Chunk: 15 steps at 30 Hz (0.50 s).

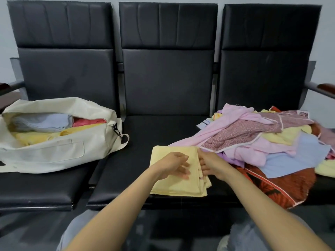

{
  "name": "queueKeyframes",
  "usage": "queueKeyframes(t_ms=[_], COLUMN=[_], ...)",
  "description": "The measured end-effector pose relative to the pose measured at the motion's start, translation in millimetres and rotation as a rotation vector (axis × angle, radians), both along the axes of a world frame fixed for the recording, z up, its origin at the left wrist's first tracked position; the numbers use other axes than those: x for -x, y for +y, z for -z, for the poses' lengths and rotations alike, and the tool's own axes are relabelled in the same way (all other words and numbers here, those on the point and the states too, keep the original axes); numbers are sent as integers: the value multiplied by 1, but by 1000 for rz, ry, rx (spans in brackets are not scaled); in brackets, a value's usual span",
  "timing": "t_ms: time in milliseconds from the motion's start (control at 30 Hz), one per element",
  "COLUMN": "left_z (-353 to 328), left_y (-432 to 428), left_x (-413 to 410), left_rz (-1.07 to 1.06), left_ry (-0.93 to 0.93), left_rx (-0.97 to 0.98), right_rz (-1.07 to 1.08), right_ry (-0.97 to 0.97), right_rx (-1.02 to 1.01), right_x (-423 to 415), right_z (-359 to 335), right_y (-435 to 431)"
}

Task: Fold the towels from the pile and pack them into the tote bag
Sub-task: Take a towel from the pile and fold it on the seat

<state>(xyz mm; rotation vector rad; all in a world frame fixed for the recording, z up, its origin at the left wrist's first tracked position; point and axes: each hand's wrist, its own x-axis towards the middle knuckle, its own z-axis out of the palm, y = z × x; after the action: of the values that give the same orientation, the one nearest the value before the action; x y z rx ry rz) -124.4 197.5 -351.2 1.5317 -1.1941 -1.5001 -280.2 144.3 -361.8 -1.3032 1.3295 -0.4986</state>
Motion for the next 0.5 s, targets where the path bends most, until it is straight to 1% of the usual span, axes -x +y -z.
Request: queueKeyframes(t_ms=[100, 167, 233, 300, 367, 400, 467, 500], left_z=[-2, -4, -3, -2, 1, 5, 12, 15], left_y=[-1, -1, 0, 2, 3, 5, 7, 8], left_x=[-8, -20, -34, -46, -57, -62, -68, -69], left_rz=[-84, -165, -210, -245, -265, -255, -202, -179], left_ry=[-6, -36, -171, -338, -505, -567, -627, -626], left_rx=[58, 101, 149, 164, 130, 91, -29, -84], right_rz=[-57, -116, -147, -109, -92, -129, -193, -195], right_ry=[54, 164, 263, 285, 314, 374, 478, 525], right_rx=[69, 177, 256, 306, 333, 338, 331, 327], right_x=[0, -2, -7, -10, -8, -5, -4, -4], right_z=[1, 5, 8, 2, 0, 1, 4, 5], right_y=[2, 3, 5, 7, 4, 2, 2, 2])
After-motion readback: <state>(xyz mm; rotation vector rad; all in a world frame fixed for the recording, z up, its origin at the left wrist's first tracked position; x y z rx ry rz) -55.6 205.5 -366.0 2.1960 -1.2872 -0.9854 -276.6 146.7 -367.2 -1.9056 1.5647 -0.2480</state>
